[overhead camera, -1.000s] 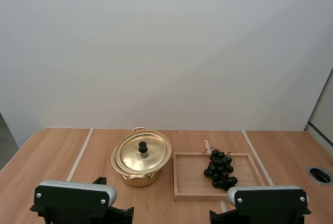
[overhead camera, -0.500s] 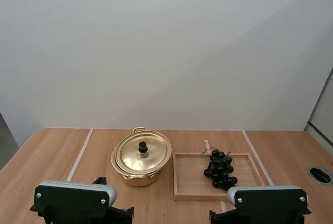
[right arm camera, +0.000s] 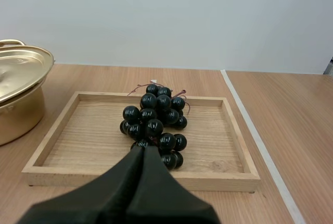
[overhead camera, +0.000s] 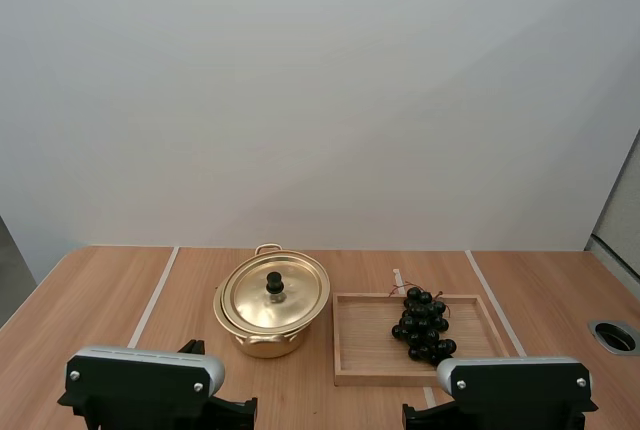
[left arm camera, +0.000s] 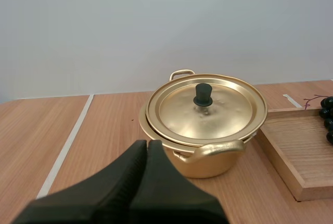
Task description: Open the lid, put the grape in the pot, and close it
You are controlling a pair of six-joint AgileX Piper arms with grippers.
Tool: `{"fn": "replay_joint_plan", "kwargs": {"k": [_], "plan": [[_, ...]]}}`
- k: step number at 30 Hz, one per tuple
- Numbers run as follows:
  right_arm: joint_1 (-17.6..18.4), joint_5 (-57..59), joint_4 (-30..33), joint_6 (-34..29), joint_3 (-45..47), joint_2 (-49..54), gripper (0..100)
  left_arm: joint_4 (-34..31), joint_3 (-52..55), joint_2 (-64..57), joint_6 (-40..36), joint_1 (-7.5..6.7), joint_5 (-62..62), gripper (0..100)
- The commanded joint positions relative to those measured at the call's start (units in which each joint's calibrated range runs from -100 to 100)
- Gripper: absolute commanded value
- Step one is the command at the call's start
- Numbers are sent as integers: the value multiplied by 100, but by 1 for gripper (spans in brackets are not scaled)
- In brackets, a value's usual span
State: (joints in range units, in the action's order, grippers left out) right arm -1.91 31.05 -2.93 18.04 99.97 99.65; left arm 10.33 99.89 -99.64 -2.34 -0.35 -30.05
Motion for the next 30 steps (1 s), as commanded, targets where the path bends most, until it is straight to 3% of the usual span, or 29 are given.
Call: {"fn": "replay_joint_plan", "kwargs": {"k": [1,7,17,26,30], "plan": [[-22,8,-35,-8,3,35,0,-28,11,-36,-48,-4,157,2],[-22,-6,4,-8,3,35,0,-40,-75,-36,177,-4,103,2],[-22,1077,11,-8,-1426,35,0,-290,-1593,-36,341,-4,-1382,2],[-22,1267,7,-8,-2536,35,0,-437,-2415,-36,341,-4,-1818,2],[-22,2266,7,-8,-2919,-179,0,-485,-2675,-36,301,-4,-2335,2]]}}
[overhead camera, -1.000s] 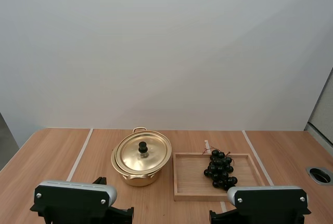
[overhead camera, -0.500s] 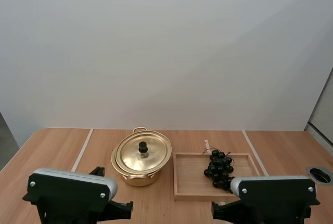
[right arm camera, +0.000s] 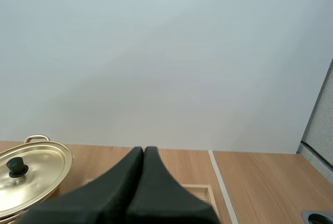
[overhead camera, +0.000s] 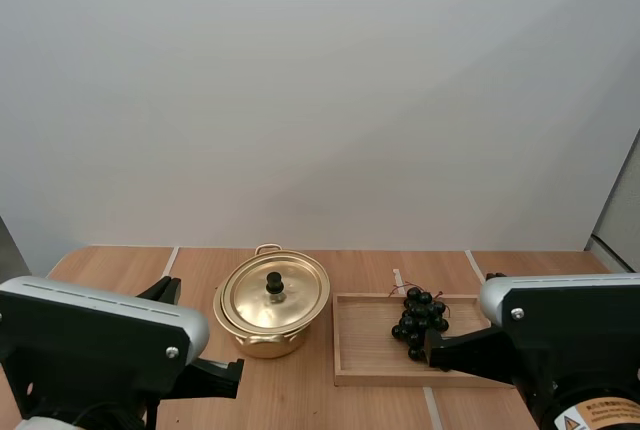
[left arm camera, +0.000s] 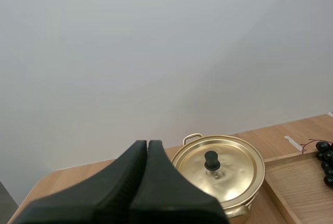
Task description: Open the lid, put the grape in the pot, and close it
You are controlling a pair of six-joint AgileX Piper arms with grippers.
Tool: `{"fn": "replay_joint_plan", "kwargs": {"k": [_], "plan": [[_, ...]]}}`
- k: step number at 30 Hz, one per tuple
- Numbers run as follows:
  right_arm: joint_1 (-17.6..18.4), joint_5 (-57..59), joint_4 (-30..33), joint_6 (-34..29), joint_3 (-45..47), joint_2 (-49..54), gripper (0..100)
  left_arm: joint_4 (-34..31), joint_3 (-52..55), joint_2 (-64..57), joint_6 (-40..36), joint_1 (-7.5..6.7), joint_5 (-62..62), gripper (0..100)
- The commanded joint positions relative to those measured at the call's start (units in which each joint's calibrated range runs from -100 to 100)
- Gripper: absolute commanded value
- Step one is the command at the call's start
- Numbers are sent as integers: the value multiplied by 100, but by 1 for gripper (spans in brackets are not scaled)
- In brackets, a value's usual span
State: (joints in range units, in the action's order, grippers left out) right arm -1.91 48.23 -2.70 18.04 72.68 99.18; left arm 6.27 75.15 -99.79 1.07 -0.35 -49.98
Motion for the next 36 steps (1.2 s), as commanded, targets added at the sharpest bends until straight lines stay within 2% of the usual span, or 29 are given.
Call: {"fn": "replay_joint_plan", "kwargs": {"k": [1,2,3,4,6,8,9,11,18,22,25,29,32,36], "plan": [[-22,868,-6,-8,-344,-367,9,-79,-328,-21,-56,-4,-644,3],[-22,1126,-6,-8,-428,-516,28,-79,-406,2,-56,-4,-782,6],[-22,1212,-6,-8,-490,-629,37,-79,-505,49,-69,-4,-924,11],[-22,1326,-6,-8,-558,-750,55,-89,-582,73,-107,-4,-1037,14],[-22,1521,-6,-8,-668,-927,98,-100,-803,76,-304,-4,-1311,37],[-22,1700,6,17,-742,-1025,100,-112,-919,76,-360,3,-1436,66],[-22,1721,5,18,-755,-1036,100,-123,-950,76,-360,3,-1453,84],[-22,1721,5,18,-755,-1036,100,-140,-961,98,-360,3,-1502,100],[-22,1721,5,18,-755,-1084,100,169,-1003,1080,-237,3,-2081,100],[-22,1861,5,18,-755,-1296,100,780,-1260,2364,864,3,-2180,100],[-22,2068,5,18,-755,-1468,100,954,-1564,3243,1463,3,-2381,100],[-22,2215,5,18,-755,-1763,100,1467,-1869,4068,2430,3,-1944,100],[-22,2250,5,18,-755,-1950,100,1865,-2143,4665,2987,3,-1826,100],[-22,2250,5,18,-755,-2090,100,2247,-2596,5634,3336,-4,-1826,100]]}}
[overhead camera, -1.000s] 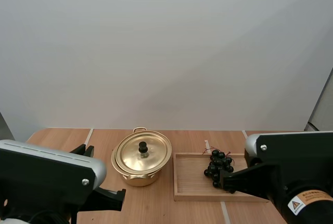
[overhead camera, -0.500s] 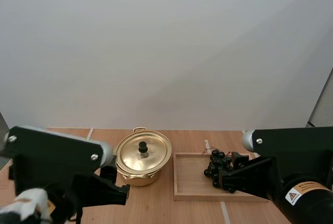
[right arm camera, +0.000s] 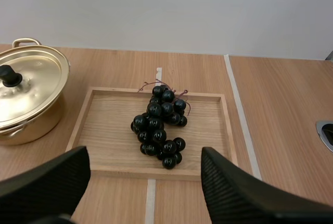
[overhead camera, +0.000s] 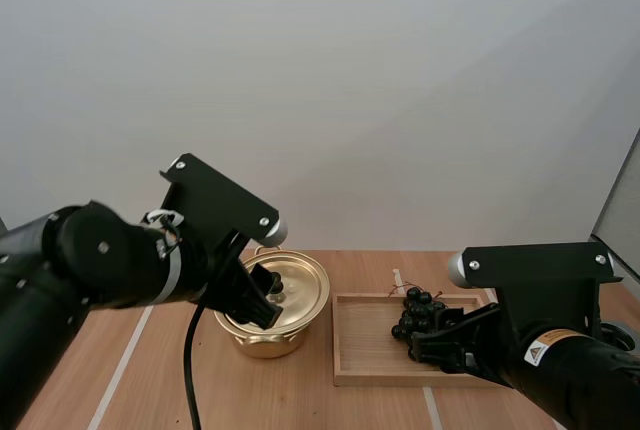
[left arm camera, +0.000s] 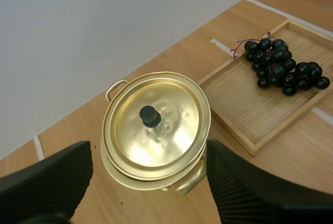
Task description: Open the lid, put the grape in the pot, and close it
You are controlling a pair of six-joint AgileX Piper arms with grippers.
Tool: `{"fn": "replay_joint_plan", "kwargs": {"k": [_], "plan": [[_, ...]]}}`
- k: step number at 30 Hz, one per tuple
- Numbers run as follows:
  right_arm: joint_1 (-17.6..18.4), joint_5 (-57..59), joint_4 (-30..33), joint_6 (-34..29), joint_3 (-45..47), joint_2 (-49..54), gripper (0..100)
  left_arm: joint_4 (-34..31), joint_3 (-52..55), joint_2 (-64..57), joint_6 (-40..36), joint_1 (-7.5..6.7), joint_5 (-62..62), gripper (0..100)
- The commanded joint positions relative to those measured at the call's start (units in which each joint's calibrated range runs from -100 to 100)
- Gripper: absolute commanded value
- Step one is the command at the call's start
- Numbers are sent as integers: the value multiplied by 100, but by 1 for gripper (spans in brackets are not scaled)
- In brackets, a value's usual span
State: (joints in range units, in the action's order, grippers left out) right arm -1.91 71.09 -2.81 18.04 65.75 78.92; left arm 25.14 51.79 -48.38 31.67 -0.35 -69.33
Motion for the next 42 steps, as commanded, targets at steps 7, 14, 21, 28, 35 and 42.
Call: {"fn": "replay_joint_plan", "kwargs": {"k": [7,14,21,28,35,42], "plan": [[-22,-35,16,18,-63,-89,100,823,-1212,2158,771,-12,-604,100],[-22,-35,16,18,-63,-89,100,789,-1609,3433,944,-85,-543,100],[-22,-35,16,18,-63,-89,100,566,-1861,4138,944,-182,-86,100],[-22,-35,16,18,-63,-89,100,199,-2033,4630,797,-182,4,100],[-22,-35,16,18,-63,-89,100,94,-2049,4863,797,-182,62,100],[-22,-35,16,18,-63,-89,100,5,-2049,4896,797,-182,44,76]]}}
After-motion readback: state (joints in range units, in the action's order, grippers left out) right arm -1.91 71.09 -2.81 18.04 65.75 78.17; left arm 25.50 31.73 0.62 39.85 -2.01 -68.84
